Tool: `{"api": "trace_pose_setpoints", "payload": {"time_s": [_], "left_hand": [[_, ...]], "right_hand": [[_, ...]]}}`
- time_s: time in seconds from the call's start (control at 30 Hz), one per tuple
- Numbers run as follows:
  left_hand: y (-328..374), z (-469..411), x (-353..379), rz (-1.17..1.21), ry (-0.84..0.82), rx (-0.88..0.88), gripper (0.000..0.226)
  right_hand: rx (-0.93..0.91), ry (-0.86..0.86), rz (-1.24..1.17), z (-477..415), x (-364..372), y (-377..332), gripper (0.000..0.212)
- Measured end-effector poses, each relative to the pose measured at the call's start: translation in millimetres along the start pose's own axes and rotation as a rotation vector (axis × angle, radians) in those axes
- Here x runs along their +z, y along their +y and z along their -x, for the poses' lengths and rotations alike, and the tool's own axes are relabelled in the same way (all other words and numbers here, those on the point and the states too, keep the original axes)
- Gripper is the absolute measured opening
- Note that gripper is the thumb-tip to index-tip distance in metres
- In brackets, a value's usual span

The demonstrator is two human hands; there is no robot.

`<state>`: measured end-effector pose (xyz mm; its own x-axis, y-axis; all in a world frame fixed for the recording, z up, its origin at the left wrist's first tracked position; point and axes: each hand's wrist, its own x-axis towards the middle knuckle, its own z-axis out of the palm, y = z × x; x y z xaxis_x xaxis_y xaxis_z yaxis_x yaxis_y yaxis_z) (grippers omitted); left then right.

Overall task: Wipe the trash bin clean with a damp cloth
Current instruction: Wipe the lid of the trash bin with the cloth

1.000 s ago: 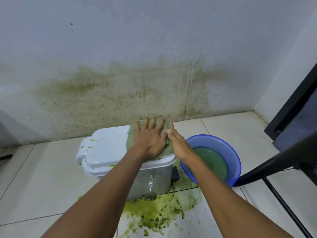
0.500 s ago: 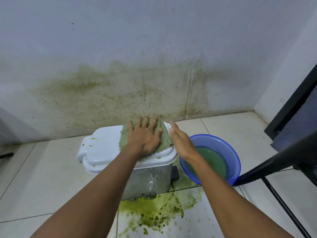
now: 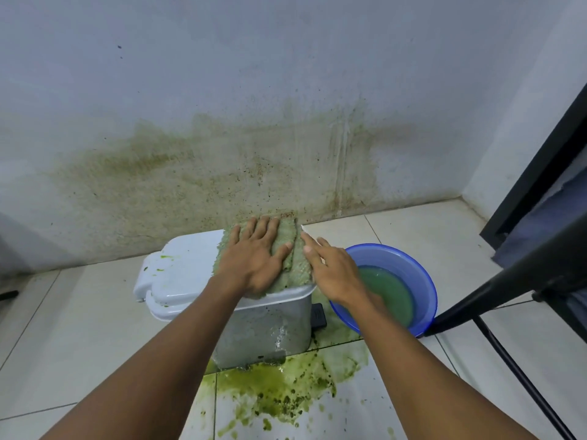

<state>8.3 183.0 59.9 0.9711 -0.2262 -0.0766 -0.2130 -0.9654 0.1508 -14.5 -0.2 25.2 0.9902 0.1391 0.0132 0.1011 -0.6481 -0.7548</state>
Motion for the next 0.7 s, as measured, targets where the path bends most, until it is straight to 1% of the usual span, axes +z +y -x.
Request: {"api": "trace_pose_setpoints", "payload": {"time_s": [0.07,0.17,0.23,0.3,0.4,0.43,0.47,0.53,0.63,0.7], "left_hand": [[12.4,-10.2,0.5,0.006,-0.018,-0.002,0.066],[22.3,-12.8,2.4,0.000,-0.030,0.027,0.064],[16.6,-1.6,3.2,-0.004,-0.016,0.058,0.065],[-0.1,14.0,3.4,-0.009,-0.002,0.060,0.065],[-33.6,31.1,-2.6,-0.024,0.003,-0.041,0.065],[-40.6,30.1,-5.6,-0.031,-0.005,-0.081,0.065],[-42.3,24.6,-8.0,-0.034,-0.019,-0.114,0.066],[-28.7,5.6,-10.6,-0.030,-0.049,-0.137,0.066],[14.1,-19.3,-4.5,-0.032,-0.047,-0.055,0.065],[36.0,-22.2,0.2,-0.040,-0.033,0.019,0.062]], "right_hand": [[0.062,0.001,-0.116,2.4,-2.2,3.9,0.046],[0.087,0.008,-0.258,-1.3,-5.5,2.2,0.047],[0.095,0.007,-0.290,-7.2,-8.1,1.4,0.048],[0.114,-0.037,-0.274,-11.2,-7.6,2.6,0.048],[0.195,-0.084,-0.345,-11.2,-0.3,2.7,0.047],[0.238,-0.069,-0.403,-9.5,1.6,1.5,0.050],[0.291,-0.039,-0.469,-9.1,3.4,1.8,0.058],[0.363,-0.004,-0.584,-10.1,4.1,4.6,0.070],[0.394,-0.023,-0.634,-12.7,3.0,0.8,0.064],[0.396,-0.016,-0.621,-12.0,2.7,-5.9,0.065]]}}
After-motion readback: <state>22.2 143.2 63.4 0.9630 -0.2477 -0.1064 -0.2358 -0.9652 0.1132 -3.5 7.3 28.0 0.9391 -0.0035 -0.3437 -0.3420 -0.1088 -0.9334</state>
